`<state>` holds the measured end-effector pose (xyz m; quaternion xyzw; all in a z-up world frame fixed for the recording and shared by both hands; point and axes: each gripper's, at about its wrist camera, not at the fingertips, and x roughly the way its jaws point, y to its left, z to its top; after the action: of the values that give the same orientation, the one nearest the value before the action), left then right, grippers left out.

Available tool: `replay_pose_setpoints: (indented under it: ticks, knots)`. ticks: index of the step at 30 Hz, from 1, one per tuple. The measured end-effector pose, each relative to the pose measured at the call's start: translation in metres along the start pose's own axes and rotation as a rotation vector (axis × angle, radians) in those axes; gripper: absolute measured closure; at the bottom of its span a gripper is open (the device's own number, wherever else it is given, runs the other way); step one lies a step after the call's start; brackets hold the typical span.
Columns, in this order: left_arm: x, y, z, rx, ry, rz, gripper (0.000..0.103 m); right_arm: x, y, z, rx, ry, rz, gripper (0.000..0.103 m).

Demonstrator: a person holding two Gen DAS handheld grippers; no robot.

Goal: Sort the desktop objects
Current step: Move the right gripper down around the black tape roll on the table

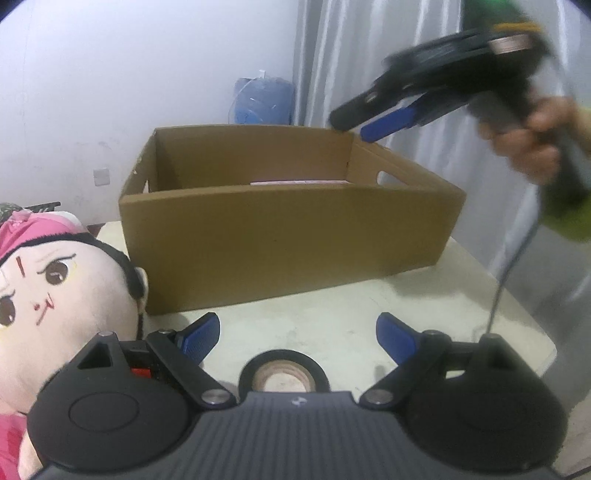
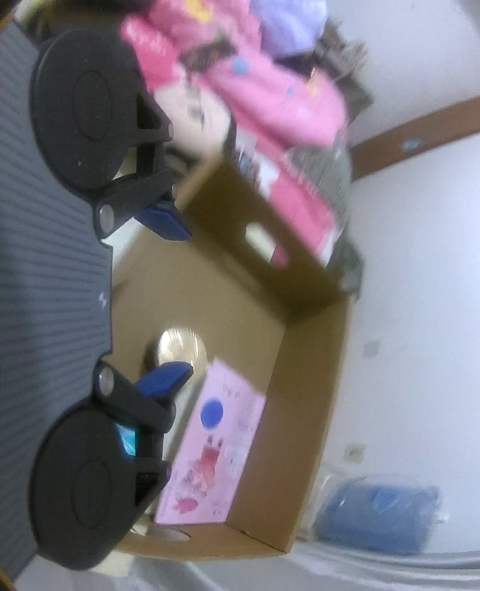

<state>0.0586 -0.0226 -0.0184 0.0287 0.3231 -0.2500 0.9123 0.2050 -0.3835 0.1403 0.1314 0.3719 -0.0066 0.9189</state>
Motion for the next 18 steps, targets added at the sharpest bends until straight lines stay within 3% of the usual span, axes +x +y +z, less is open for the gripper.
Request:
replay_pose_setpoints:
  ticks: [4,8,10,15,18]
  knots:
    - [0.0,-0.004,-0.007,0.006,-0.003,-0.009,0.01,-0.021,0.02,-0.023,-0.009,-0.011,0.064,0.03]
    - [-0.006,-0.009,-0.015,0.025,-0.014,-0.019,0.01,-0.007,0.037,-0.042,0.003,0.055,0.112,0.032]
    - [-0.009,-0.011,-0.018,0.038,-0.025,-0.018,0.01,0.007,0.046,-0.054,0.0,0.091,0.107,0.033]
    - [-0.018,-0.019,-0.033,0.058,-0.048,-0.007,0.01,0.048,0.065,-0.084,-0.029,0.19,0.083,0.047]
    - [-0.024,-0.022,-0.04,0.059,-0.052,-0.005,0.01,0.07,0.074,-0.098,-0.072,0.235,0.04,0.051]
